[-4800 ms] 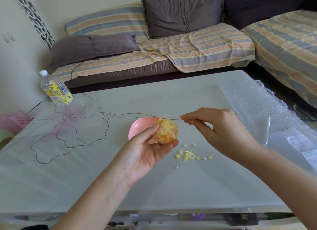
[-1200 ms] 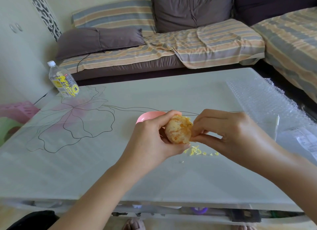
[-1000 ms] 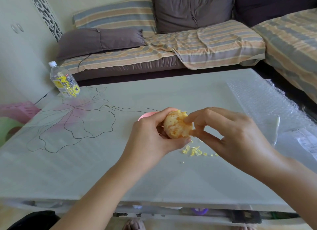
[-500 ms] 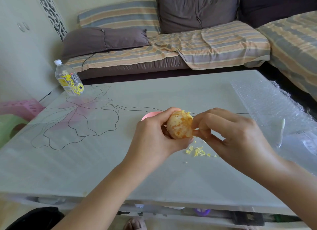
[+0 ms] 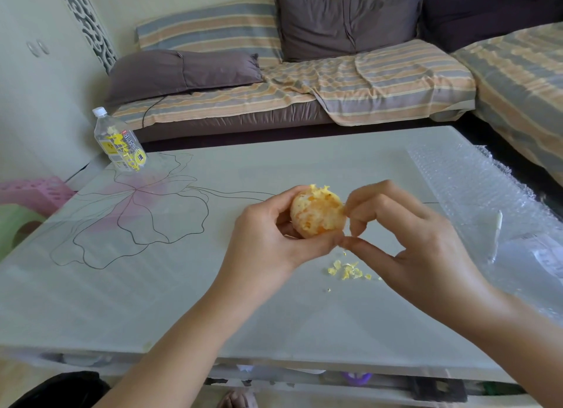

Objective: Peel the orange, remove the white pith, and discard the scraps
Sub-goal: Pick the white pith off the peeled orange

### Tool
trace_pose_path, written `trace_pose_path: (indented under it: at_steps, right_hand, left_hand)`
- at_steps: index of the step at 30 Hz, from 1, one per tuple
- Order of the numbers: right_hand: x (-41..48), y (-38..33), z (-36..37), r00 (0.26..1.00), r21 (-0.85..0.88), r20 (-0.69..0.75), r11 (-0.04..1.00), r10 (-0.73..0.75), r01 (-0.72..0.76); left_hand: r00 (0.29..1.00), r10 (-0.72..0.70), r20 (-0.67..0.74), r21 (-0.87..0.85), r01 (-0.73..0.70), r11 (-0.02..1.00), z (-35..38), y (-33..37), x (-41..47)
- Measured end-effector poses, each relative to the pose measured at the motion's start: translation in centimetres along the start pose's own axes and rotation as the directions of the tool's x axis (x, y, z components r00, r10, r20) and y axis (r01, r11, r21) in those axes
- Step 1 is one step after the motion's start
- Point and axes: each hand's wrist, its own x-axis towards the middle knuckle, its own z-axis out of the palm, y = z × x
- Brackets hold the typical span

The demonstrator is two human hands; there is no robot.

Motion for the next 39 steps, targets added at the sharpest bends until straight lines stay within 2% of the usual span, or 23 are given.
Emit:
trace_pose_path:
  at_steps: [4, 13, 24, 33, 39]
  right_hand:
    - [0.0, -0.1, -0.2, 0.997, 0.094, -0.010, 0.993, 0.074, -0.073]
    - [0.4, -0.4, -0.1, 0.993, 0.086, -0.084, 0.993, 0.085, -0.078]
    - [0.3, -0.2, -0.7, 0.987, 0.125, -0.052, 0.981, 0.153, -0.146]
    - [0.1, -0.2, -0.7, 0.976, 0.084, -0.017, 0.973, 0.218, -0.215]
    - [0.0, 0.0, -0.5, 0.984, 0.058, -0.011, 0.982, 0.178, -0.177]
  left_hand:
    - [1.000, 0.001, -0.021, 0.021, -0.001, 1.000, -0.2, -0.2, 0.0]
    - [0.998, 0.022, -0.066, 0.030, -0.020, 0.999, 0.3, -0.3, -0.3]
    - [1.000, 0.007, -0.023, 0.054, -0.006, 0.999, 0.7, -0.4, -0.5]
    - [0.999, 0.016, -0.032, 0.043, -0.015, 0.999, 1.4, -0.5, -0.5]
    - [0.999, 0.000, -0.037, -0.027, -0.001, 1.000, 1.7, -0.4, -0.6]
